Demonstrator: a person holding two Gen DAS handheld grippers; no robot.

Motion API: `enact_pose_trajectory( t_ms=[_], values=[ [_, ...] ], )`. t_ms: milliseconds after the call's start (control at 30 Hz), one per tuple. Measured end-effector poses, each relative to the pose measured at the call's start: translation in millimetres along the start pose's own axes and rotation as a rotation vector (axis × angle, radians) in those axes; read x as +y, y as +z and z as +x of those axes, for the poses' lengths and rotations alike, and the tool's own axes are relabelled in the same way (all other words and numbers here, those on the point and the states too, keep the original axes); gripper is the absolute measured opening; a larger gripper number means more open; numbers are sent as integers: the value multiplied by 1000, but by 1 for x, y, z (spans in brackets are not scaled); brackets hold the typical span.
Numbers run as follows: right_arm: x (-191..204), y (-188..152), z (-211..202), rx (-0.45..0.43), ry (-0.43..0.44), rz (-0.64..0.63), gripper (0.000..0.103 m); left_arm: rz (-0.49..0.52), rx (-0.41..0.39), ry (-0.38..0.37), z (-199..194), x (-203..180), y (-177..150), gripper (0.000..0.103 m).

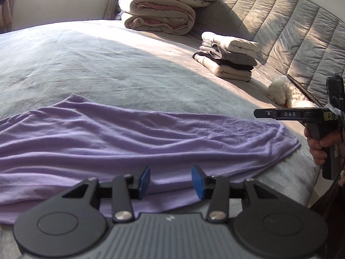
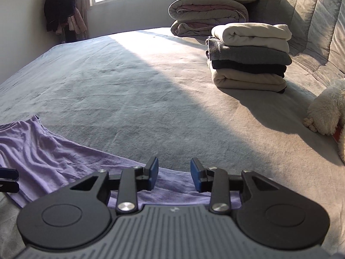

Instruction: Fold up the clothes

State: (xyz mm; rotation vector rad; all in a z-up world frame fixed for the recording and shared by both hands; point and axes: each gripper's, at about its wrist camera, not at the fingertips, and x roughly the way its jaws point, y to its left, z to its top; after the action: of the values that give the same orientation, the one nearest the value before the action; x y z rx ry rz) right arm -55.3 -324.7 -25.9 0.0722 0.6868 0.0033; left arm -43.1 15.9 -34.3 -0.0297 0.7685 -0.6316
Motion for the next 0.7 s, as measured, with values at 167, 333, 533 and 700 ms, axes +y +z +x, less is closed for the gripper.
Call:
enact_pose_trajectory(
  t_ms=[167,333,533,700],
  values=[
    [42,9,8,1,99,-20,37,-89,-47,135,-24,35,-9,47],
    [88,14,16,3,187,-81,37,-179,-75,256,-46,68,-17,53],
    [132,14,26,20,287,-127,37,-295,-95,363,-73,107,-30,53],
    [167,13,30,22,393,-165,37,-397,-145,427,-98,136,-45,53]
  ],
)
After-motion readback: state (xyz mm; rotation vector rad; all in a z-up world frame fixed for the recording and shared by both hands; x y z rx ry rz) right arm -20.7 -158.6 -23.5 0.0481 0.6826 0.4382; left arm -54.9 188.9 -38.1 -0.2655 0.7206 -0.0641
